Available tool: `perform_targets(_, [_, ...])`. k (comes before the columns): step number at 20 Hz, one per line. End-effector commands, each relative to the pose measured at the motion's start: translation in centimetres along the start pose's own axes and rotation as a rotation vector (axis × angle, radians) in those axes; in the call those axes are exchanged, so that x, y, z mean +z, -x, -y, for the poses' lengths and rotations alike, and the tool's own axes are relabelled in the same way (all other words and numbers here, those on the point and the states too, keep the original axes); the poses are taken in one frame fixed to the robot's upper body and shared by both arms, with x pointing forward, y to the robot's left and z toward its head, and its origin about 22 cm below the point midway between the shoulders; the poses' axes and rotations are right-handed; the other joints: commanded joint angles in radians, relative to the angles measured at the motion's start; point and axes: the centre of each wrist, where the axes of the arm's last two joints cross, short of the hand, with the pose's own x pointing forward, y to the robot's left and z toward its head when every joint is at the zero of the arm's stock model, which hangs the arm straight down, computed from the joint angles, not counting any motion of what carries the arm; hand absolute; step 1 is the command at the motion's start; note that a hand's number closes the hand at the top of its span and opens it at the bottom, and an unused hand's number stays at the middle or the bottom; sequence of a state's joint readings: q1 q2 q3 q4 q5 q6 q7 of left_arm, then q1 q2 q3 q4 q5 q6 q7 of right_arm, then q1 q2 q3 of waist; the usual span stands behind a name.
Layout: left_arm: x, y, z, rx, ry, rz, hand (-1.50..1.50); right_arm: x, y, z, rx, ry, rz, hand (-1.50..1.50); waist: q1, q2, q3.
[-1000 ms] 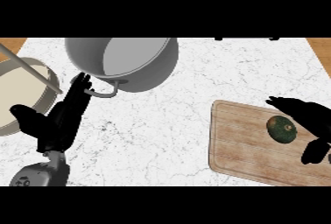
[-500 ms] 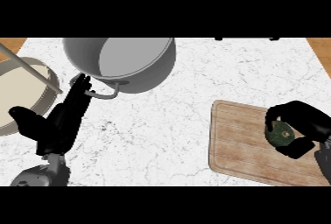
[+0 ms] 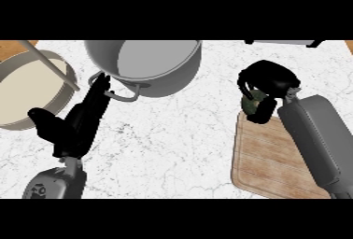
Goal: Pick the squash from the cutting board and place it in the pot
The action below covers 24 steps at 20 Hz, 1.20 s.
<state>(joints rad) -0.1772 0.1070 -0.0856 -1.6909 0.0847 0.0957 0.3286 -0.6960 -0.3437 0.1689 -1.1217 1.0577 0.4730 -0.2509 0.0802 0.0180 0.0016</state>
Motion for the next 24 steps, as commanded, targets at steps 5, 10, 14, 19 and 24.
perform_targets(5, [-0.2, -0.4, -0.6, 0.011, -0.013, -0.015, 0.00, -5.1, -1.9, 7.0, 0.078, 0.219, 0.007, 1.50, -0.015, -0.001, -0.001])
perform_targets(10, [0.0, 1.0, -2.6, 0.008, -0.042, -0.032, 0.00, -3.9, 0.2, 10.3, 0.053, 0.391, 0.116, 1.50, -0.045, -0.006, -0.002])
perform_targets(14, [0.8, 1.5, -0.3, 0.012, -0.055, -0.033, 0.00, -2.8, -0.3, 14.8, -0.006, 0.462, 0.238, 1.50, -0.059, -0.014, -0.001])
perform_targets(19, [0.1, -0.5, -1.1, -0.001, -0.059, -0.033, 0.00, -1.1, -2.1, 19.9, 0.009, 0.620, 0.394, 1.50, -0.062, -0.016, -0.001])
perform_targets(24, [-0.2, -0.1, -2.3, 0.010, -0.070, -0.040, 0.00, -1.9, -6.4, 21.5, -0.100, 0.652, 0.550, 1.50, -0.071, -0.019, -0.002])
